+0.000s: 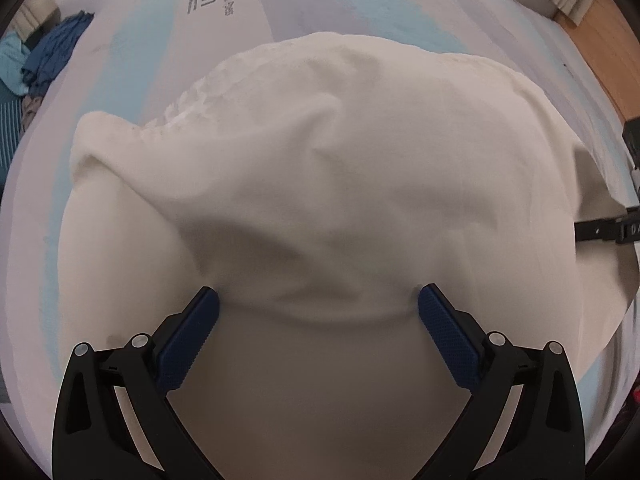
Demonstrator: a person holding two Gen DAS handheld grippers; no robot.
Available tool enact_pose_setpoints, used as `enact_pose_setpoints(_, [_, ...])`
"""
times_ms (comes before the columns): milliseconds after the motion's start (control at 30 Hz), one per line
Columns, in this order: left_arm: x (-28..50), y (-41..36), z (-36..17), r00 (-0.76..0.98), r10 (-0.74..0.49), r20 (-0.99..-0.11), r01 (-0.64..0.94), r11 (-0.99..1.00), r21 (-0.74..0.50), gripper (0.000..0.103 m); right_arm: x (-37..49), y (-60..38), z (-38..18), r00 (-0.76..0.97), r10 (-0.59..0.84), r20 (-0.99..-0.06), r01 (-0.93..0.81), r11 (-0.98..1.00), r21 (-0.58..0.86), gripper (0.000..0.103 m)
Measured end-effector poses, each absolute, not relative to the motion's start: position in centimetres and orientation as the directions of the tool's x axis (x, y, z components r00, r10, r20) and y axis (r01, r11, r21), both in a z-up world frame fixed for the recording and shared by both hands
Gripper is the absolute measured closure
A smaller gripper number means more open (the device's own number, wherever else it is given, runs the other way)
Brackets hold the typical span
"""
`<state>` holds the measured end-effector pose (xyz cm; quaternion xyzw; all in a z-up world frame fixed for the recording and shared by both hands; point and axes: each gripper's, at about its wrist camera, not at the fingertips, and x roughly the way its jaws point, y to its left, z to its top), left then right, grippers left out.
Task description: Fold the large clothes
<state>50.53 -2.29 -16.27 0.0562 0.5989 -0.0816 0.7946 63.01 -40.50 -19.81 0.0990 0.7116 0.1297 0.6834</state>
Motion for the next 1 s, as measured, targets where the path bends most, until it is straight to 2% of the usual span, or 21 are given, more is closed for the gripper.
enact_pose_setpoints(33, [51.1, -2.3, -16.5, 0.265, -0.064, -0.962, 0.193, 0.981, -0.012, 0.005, 62.9, -40.4, -19.5, -0.043, 0.326, -0.944, -0.054, 0.943, 0.328, 0.067])
enact_pose_setpoints(67, [51.2, -2.2, -16.6, 0.26, -0.067, -0.963, 0.187, 0.982, -0.017, 0.005, 62.9, -40.3, -19.3, -0.041, 0.343, -0.938, -0.057, 0.937, 0.345, 0.091])
enact_pose_setpoints(100, [51.3, -2.1, -16.8, 0.256, -0.068, -0.964, 0.182, 0.983, -0.021, 0.005, 62.8, -40.2, -18.6, -0.031, 0.36, -0.933, -0.053, 0.931, 0.361, 0.092])
enact_pose_setpoints(233, [51.8, -2.0, -17.2, 0.24, -0.073, -0.968, 0.179, 0.983, -0.03, 0.005, 62.3, -39.1, -16.3, 0.002, 0.328, -0.945, -0.066, 0.942, 0.328, 0.093])
enact_pose_setpoints(533, [51.4, -1.6, -17.2, 0.264, -0.08, -0.961, 0.177, 0.984, -0.033, 0.005, 61.0, -33.4, -8.7, 0.087, 0.406, -0.91, -0.133, 0.91, 0.393, 0.093])
enact_pose_setpoints(633, [51.4, -0.8, -16.5, 0.27, -0.097, -0.958, 0.164, 0.985, -0.053, 0.011, 61.5, -32.1, -7.3, 0.108, 0.419, -0.902, -0.118, 0.906, 0.406, 0.093])
enact_pose_setpoints(767, [50.8, 0.2, -15.2, 0.294, -0.088, -0.952, 0.165, 0.985, -0.04, 0.011, 61.7, -31.2, -8.4, 0.105, 0.368, -0.924, -0.133, 0.926, 0.353, 0.093])
enact_pose_setpoints(900, [50.6, 0.4, -16.1, 0.277, -0.064, -0.959, 0.185, 0.983, -0.012, 0.01, 62.0, -36.4, -12.6, 0.039, 0.266, -0.963, -0.069, 0.962, 0.263, 0.093])
enact_pose_setpoints(967, [50.4, 0.2, -16.2, 0.283, -0.058, -0.957, 0.189, 0.982, -0.004, 0.01, 62.3, -37.9, -14.5, -0.01, 0.227, -0.974, -0.07, 0.971, 0.227, 0.086])
enact_pose_setpoints(1000, [50.4, 0.3, -16.2, 0.283, -0.062, -0.957, 0.184, 0.983, -0.01, 0.01, 62.3, -38.4, -15.0, -0.014, 0.205, -0.979, -0.065, 0.976, 0.206, 0.075])
